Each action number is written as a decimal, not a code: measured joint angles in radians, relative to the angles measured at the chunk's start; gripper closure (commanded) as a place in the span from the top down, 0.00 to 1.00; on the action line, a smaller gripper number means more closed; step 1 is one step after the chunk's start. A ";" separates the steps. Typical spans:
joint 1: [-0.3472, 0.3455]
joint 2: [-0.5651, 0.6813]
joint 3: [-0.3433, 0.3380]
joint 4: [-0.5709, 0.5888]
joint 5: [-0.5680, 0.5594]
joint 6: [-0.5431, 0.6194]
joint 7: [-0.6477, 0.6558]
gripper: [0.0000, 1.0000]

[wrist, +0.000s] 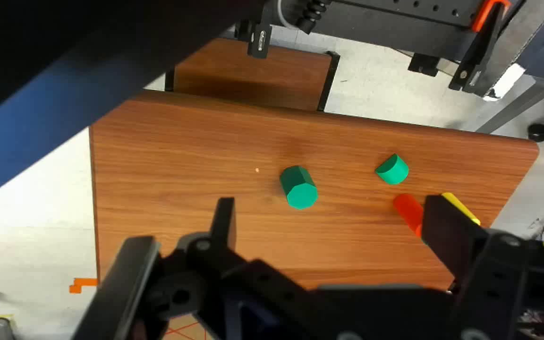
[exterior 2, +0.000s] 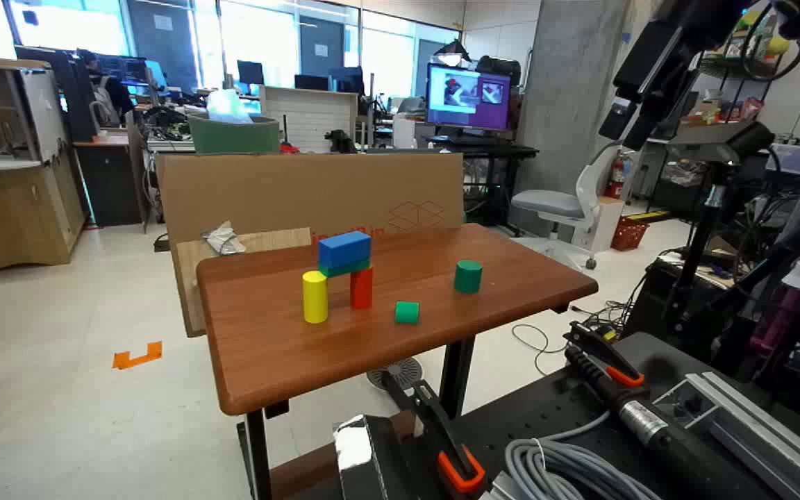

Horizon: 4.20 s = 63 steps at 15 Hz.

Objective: Put the right green block on the blue block

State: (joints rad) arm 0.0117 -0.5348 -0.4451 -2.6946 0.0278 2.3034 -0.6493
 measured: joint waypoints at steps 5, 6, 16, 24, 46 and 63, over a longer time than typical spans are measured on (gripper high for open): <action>-0.004 0.000 0.007 0.000 0.000 0.000 0.000 1.00; -0.006 0.002 0.016 0.000 0.000 -0.001 0.000 1.00; 0.023 0.195 0.238 0.118 0.000 -0.004 0.147 1.00; 0.020 0.454 0.275 0.265 0.005 -0.003 0.212 1.00; 0.018 0.884 0.372 0.528 -0.220 0.001 0.534 1.00; 0.019 0.997 0.415 0.541 -0.239 0.162 0.531 1.00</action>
State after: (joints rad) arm 0.0304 0.4621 -0.0303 -2.1538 -0.2113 2.4651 -0.1185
